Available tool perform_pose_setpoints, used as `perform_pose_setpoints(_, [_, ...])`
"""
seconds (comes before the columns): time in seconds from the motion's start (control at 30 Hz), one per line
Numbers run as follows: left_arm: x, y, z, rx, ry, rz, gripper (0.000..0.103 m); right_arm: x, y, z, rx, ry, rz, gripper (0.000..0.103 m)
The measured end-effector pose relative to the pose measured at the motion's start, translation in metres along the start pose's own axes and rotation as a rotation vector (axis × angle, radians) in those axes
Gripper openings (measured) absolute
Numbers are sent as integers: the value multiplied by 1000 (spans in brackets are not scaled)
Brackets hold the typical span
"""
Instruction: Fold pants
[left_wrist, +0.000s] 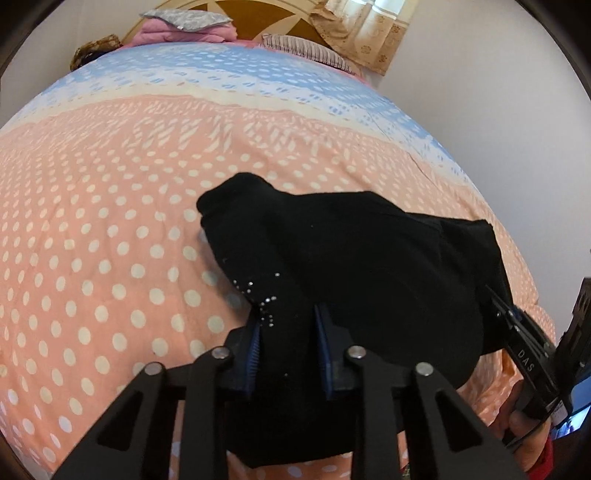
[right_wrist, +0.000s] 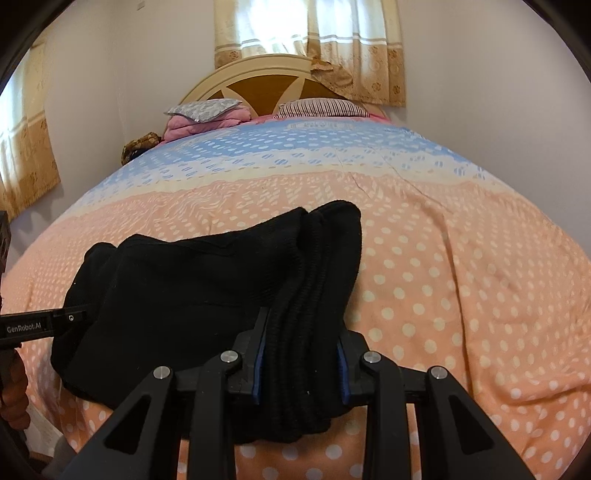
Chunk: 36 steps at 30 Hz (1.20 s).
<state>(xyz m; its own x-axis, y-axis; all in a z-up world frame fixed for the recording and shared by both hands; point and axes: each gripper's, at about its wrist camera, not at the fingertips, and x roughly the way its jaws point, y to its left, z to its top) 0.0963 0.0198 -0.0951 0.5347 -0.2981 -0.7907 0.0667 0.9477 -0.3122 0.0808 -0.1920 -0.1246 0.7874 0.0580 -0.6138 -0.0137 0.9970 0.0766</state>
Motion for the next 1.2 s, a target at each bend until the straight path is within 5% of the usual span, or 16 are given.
perform_pose_setpoints(0.2, [-13, -11, 9, 90, -37, 61, 14, -4, 9, 7, -10, 2, -25, 30])
perform_pose_setpoints(0.43, [-37, -15, 28, 156, -140, 109, 13, -29, 19, 31, 15, -56, 44, 29])
perform_pose_setpoints(0.7, [-58, 10, 52, 146, -229, 177, 13, -28, 59, 58, -36, -110, 104, 29])
perform_pose_setpoints(1.2, [-57, 85, 83, 27, -262, 277, 12, 4, 144, 105, -148, -143, 210, 29])
